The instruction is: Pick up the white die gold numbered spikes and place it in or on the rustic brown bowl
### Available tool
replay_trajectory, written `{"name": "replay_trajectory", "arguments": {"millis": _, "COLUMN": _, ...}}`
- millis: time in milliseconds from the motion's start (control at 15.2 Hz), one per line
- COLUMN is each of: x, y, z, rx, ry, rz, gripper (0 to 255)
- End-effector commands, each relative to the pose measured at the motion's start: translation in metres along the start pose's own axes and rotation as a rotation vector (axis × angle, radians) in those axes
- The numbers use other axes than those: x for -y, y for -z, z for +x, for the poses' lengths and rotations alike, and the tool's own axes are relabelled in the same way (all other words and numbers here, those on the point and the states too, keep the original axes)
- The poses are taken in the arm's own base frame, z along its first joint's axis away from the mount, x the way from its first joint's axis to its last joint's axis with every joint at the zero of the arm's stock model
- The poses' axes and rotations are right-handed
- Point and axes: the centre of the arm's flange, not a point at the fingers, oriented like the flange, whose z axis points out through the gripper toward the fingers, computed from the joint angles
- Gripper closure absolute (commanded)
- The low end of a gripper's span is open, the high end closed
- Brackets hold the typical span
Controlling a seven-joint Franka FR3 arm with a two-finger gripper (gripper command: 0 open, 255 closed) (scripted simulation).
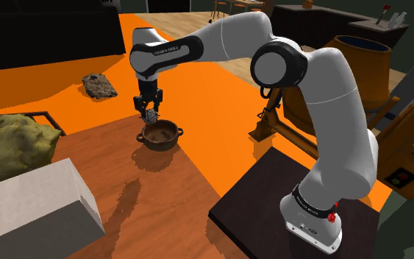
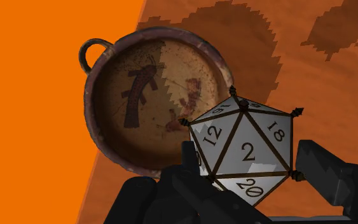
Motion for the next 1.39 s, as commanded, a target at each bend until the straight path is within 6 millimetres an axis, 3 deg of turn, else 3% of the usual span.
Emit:
{"name": "replay_trajectory", "arguments": {"millis": 0, "x": -0.023, "y": 0.003, "z": 0.013, "rx": 0.000, "ry": 0.001, "rz": 0.000, "gripper": 255}}
{"name": "replay_trajectory", "arguments": {"millis": 66, "x": -0.040, "y": 0.006, "z": 0.022, "rx": 0.000, "ry": 0.001, "rz": 0.000, "gripper": 255}}
{"name": "replay_trajectory", "arguments": {"millis": 1056, "x": -0.049, "y": -0.072, "z": 0.027, "rx": 0.000, "ry": 0.001, "rz": 0.000, "gripper": 255}}
{"name": "replay_trajectory", "arguments": {"millis": 1320, "x": -0.049, "y": -0.072, "z": 0.027, "rx": 0.000, "ry": 0.001, "rz": 0.000, "gripper": 255}}
